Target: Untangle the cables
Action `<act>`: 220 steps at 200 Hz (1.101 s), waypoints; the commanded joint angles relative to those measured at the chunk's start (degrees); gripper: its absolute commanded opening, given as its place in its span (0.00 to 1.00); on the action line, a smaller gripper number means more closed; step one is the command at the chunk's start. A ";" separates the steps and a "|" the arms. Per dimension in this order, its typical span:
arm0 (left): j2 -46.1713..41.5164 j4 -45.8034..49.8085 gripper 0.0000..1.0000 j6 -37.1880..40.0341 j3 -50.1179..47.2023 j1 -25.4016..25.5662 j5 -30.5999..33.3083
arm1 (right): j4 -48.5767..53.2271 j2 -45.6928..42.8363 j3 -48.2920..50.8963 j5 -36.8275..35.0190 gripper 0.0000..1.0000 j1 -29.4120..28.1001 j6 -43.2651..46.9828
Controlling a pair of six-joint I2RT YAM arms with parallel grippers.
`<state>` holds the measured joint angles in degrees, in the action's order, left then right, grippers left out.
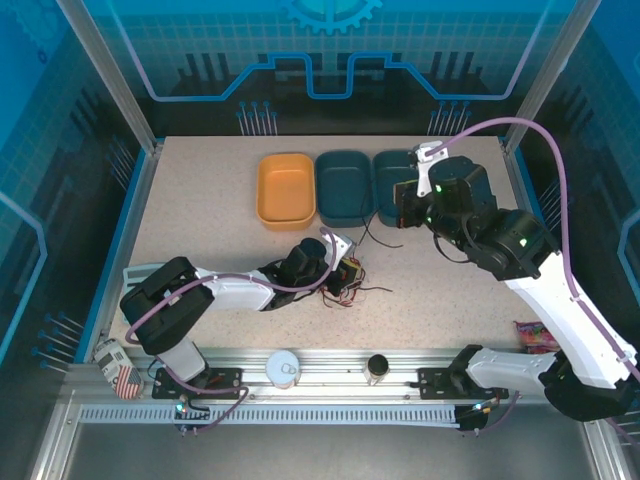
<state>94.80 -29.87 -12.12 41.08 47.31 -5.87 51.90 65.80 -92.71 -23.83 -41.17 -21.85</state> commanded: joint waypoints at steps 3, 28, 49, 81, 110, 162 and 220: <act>-0.57 -0.81 0.06 -0.89 -1.50 0.15 -0.80 | 1.55 -0.33 -3.07 -3.59 0.00 1.18 1.86; -1.92 -0.76 0.32 -1.36 -2.35 0.15 -2.40 | 1.46 0.09 -3.80 -4.99 0.00 2.55 2.68; -4.14 -0.80 0.52 -2.24 -3.30 0.15 -3.34 | 1.02 1.50 -4.10 -3.88 0.00 4.75 3.10; -9.92 -0.12 0.75 -4.21 -5.73 0.15 -3.80 | 0.31 5.70 -5.92 -0.83 0.00 8.89 4.99; -17.55 2.22 0.94 -5.92 -8.56 0.15 -2.09 | -0.45 10.43 -8.03 1.19 0.00 13.31 6.53; -32.94 14.74 0.99 -6.56 -10.24 0.06 7.13 | -3.18 19.88 -11.12 7.88 0.00 21.89 7.76; -42.71 25.24 0.99 -8.26 -10.93 -0.18 16.65 | -1.93 32.95 -18.29 10.49 0.00 27.09 9.55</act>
<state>54.72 -10.76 -18.35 31.44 47.31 5.37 49.95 94.74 -107.15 -15.49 -15.64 -14.17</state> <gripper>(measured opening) 0.992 0.062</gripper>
